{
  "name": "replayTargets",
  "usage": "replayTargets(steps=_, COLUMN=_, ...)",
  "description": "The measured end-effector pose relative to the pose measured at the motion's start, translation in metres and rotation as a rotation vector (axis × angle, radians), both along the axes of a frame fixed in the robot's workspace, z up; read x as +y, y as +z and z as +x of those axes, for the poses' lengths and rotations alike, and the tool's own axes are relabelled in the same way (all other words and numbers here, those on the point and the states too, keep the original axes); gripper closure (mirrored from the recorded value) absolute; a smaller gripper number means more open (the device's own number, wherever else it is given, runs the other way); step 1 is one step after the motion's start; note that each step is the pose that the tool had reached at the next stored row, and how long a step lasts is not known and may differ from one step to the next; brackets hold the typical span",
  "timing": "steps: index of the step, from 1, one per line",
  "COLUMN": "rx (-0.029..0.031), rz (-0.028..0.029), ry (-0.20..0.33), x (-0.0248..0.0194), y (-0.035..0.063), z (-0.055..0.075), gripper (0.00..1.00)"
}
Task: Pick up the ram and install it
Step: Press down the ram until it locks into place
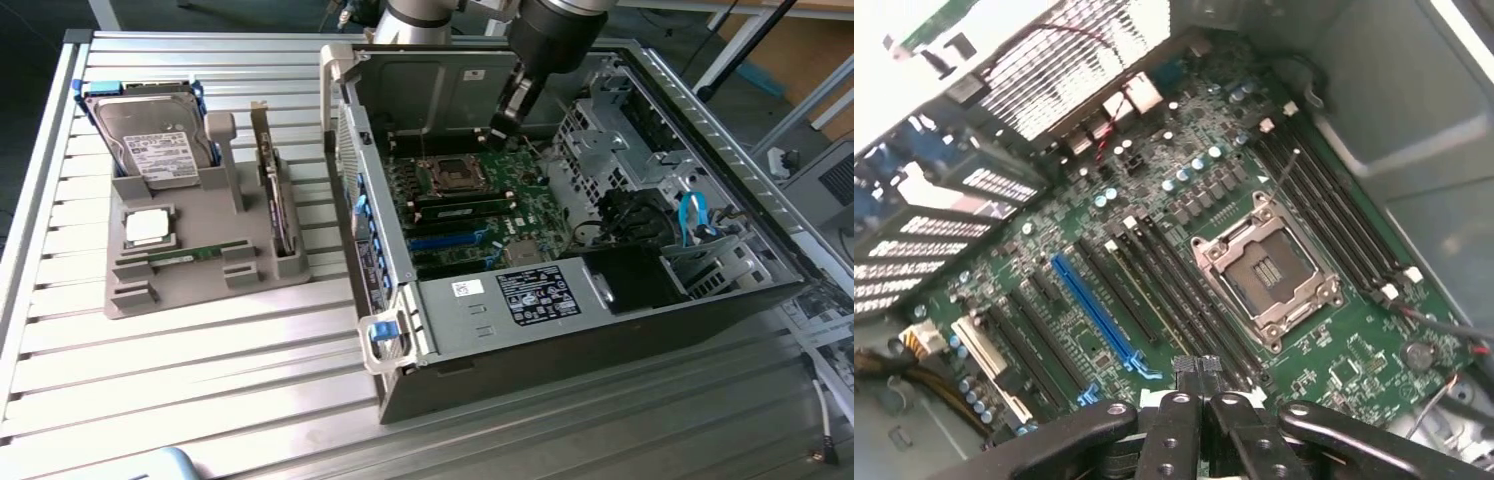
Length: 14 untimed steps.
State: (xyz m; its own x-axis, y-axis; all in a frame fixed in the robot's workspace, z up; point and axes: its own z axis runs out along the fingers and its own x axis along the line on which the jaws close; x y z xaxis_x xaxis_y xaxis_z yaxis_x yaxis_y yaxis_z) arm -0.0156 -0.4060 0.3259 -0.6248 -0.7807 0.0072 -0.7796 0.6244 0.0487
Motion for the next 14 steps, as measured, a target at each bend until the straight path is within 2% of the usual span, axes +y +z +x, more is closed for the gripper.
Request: replayTargets(steps=14, rx=0.0001, rz=-0.0003, ry=-0.207, x=0.0, y=0.0, z=0.0, gripper=0.89)
